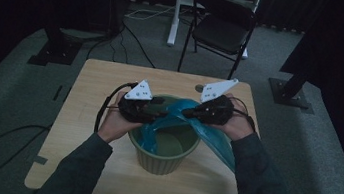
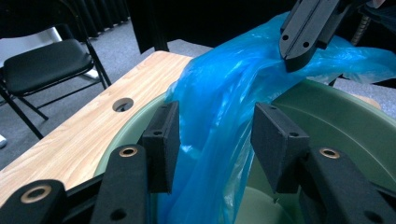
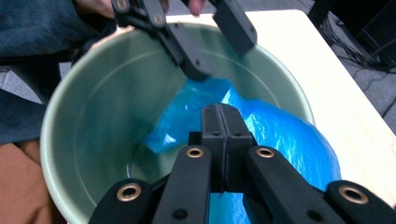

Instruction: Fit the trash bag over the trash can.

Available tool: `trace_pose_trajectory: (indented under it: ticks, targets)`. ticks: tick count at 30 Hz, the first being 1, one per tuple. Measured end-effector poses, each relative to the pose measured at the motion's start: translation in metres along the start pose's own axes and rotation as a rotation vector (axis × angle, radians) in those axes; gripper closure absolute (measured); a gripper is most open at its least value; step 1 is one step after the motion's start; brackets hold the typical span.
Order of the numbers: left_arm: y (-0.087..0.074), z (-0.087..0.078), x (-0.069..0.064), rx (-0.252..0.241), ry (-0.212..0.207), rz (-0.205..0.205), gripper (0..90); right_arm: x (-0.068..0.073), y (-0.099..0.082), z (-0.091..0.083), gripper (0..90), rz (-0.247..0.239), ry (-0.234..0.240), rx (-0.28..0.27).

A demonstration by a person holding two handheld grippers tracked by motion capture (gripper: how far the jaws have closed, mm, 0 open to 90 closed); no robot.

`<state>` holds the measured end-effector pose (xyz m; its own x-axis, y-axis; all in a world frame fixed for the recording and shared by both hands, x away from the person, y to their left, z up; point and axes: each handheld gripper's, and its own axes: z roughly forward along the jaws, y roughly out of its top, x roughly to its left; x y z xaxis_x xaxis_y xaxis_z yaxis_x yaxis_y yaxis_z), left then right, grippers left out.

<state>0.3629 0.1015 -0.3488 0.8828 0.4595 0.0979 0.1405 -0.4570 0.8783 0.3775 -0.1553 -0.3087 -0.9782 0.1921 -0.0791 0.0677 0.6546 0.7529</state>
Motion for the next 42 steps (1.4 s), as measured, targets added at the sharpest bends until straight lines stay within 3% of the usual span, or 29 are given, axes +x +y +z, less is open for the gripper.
trace_pose_trajectory:
  ticks: [7, 11, 13, 15, 20, 28, 35, 42]
  targets:
    - [0.002, 0.004, -0.004, 0.026, 0.009, 0.025, 58.5, 0.002, 0.006, 0.004, 90.0, -0.014, 0.03, -0.021]
    - [0.002, 0.004, -0.005, 0.03, 0.008, 0.035, 73.2, 0.003, 0.009, 0.004, 90.0, -0.017, 0.035, -0.03]
    - [0.002, 0.005, -0.005, 0.043, -0.015, 0.045, 82.4, 0.003, 0.009, 0.004, 89.9, -0.02, 0.034, -0.03]
    - [0.001, 0.005, -0.005, 0.047, -0.018, 0.05, 89.2, 0.003, 0.009, 0.003, 86.1, -0.021, 0.035, -0.029]
    - [-0.002, -0.001, -0.002, 0.034, -0.01, 0.039, 89.5, 0.004, 0.007, -0.005, 72.7, -0.013, 0.005, -0.051]
    - [-0.015, -0.017, 0.005, 0.021, 0.023, 0.014, 89.4, -0.002, -0.013, -0.036, 65.2, 0.058, -0.09, -0.081]
    - [-0.024, -0.028, 0.01, 0.007, 0.041, -0.011, 89.2, -0.002, -0.035, -0.052, 65.1, 0.098, -0.152, -0.066]
    - [-0.026, -0.034, 0.012, 0.001, 0.054, -0.017, 88.7, -0.007, -0.053, -0.046, 76.8, 0.146, -0.168, -0.036]
